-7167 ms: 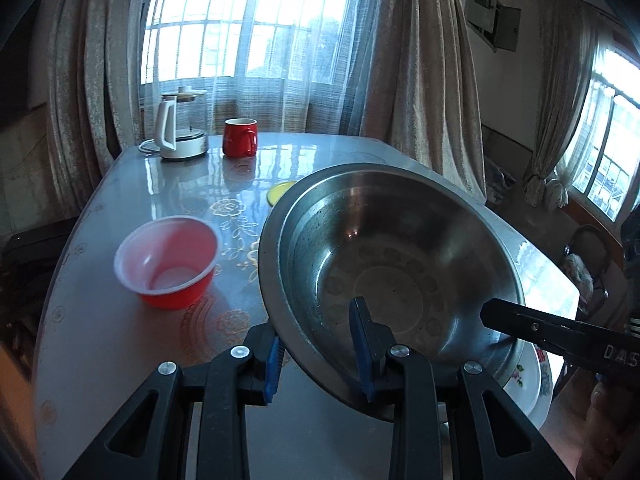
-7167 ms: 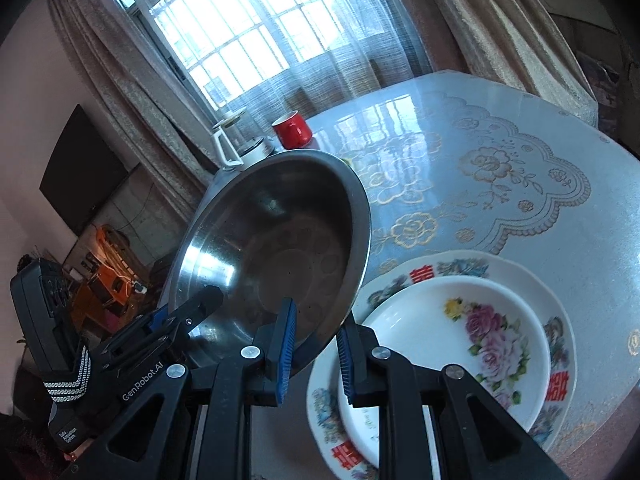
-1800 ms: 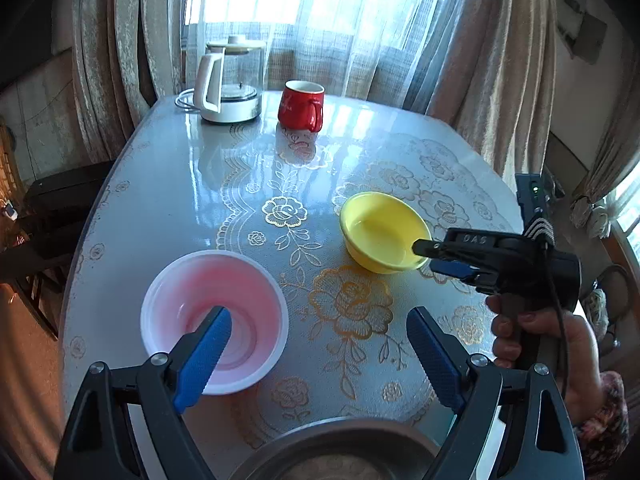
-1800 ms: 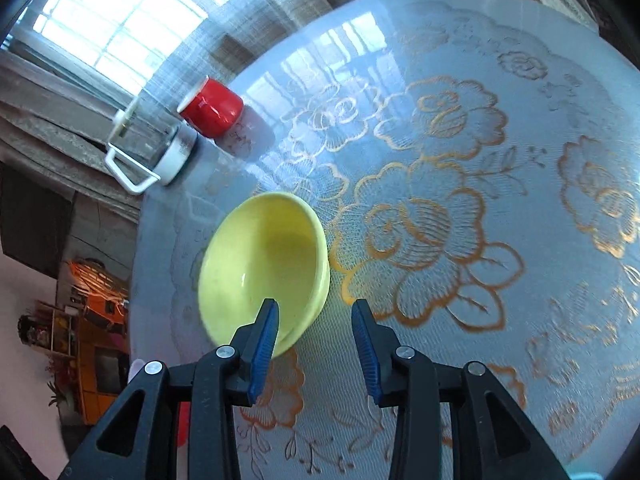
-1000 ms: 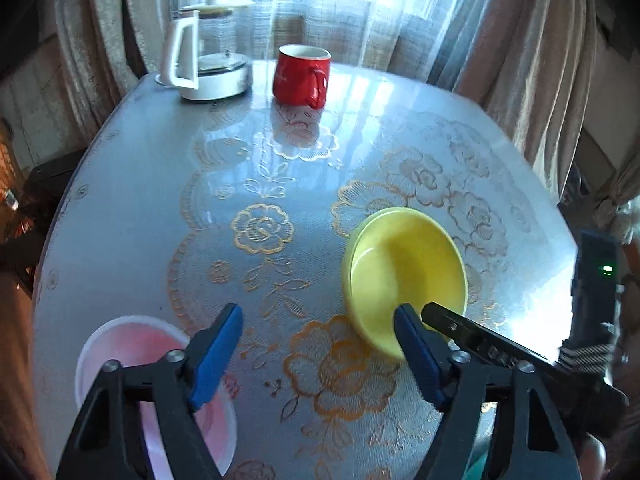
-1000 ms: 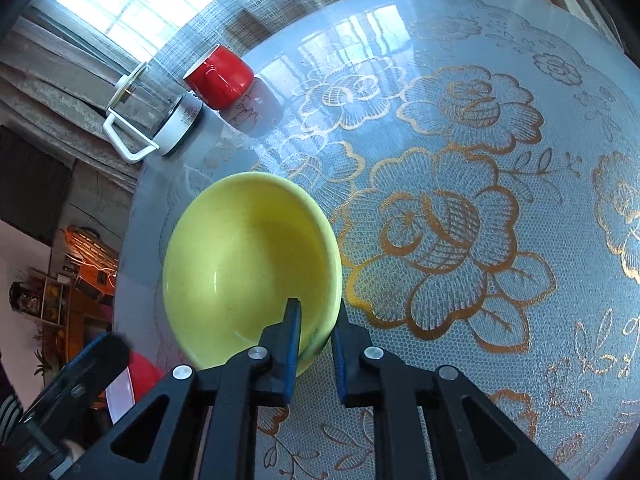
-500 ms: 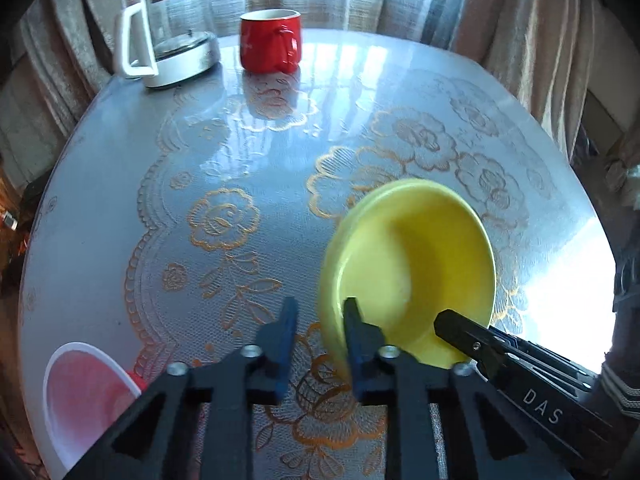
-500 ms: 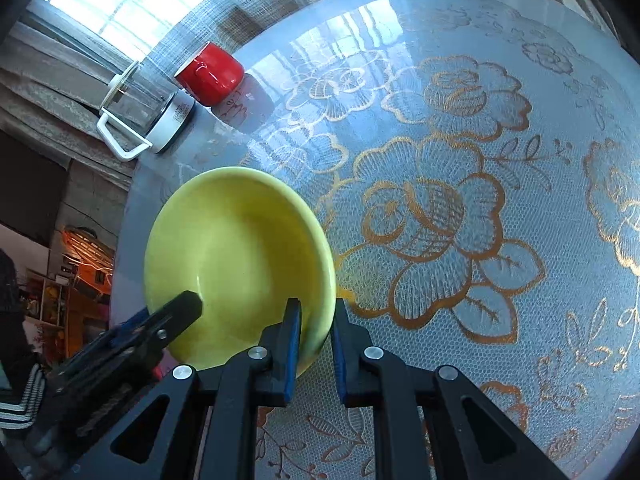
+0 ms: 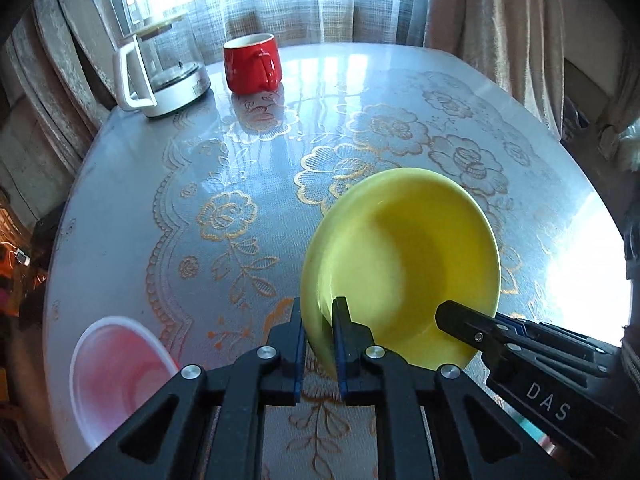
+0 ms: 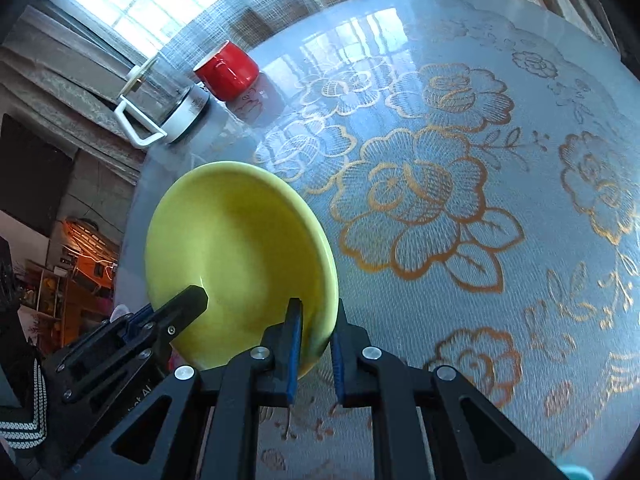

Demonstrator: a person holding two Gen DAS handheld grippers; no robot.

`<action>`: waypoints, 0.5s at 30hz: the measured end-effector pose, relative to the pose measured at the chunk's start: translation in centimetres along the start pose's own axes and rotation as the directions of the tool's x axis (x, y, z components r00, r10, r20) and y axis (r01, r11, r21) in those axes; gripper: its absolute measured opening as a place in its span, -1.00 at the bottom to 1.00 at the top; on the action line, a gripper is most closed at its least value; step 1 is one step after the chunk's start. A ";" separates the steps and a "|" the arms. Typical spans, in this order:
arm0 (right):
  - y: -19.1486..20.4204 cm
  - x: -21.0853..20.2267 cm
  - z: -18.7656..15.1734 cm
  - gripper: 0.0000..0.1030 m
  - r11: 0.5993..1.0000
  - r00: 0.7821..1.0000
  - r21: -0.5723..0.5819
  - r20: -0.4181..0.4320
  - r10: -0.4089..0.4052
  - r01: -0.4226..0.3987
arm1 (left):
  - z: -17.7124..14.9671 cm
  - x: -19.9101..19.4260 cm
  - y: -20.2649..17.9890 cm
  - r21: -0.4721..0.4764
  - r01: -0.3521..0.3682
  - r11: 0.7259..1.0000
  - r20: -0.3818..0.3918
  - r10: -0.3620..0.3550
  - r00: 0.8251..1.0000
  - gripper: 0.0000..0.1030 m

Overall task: Organize plates and bowls
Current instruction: 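Lift the yellow bowl with both grippers and carry it toward the steel bowl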

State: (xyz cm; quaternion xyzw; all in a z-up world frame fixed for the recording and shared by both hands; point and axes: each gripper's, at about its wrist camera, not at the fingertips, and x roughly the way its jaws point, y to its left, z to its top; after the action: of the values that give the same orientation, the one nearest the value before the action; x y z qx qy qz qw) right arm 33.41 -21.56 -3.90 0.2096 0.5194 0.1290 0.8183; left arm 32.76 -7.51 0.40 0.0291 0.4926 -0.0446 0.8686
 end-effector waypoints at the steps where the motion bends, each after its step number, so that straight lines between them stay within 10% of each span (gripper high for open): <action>1: -0.1 -0.3 -0.4 -0.75 1.000 1.000 0.004 0.002 0.006 -0.006 | -0.3 -0.4 0.0 0.002 0.003 1.000 0.007 -0.003 1.000 -0.76; 15: 2.0 -7.3 -5.7 -0.75 0.996 0.989 -0.050 0.122 0.086 -0.081 | -5.3 -7.4 1.6 -0.089 0.090 0.992 0.130 -0.078 0.988 -0.76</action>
State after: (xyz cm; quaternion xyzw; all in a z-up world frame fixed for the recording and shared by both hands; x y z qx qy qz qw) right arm 25.11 -21.73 0.76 0.2204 0.4555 0.1614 0.8473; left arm 24.64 -5.01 4.07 -0.0360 0.4389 -0.0597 0.8958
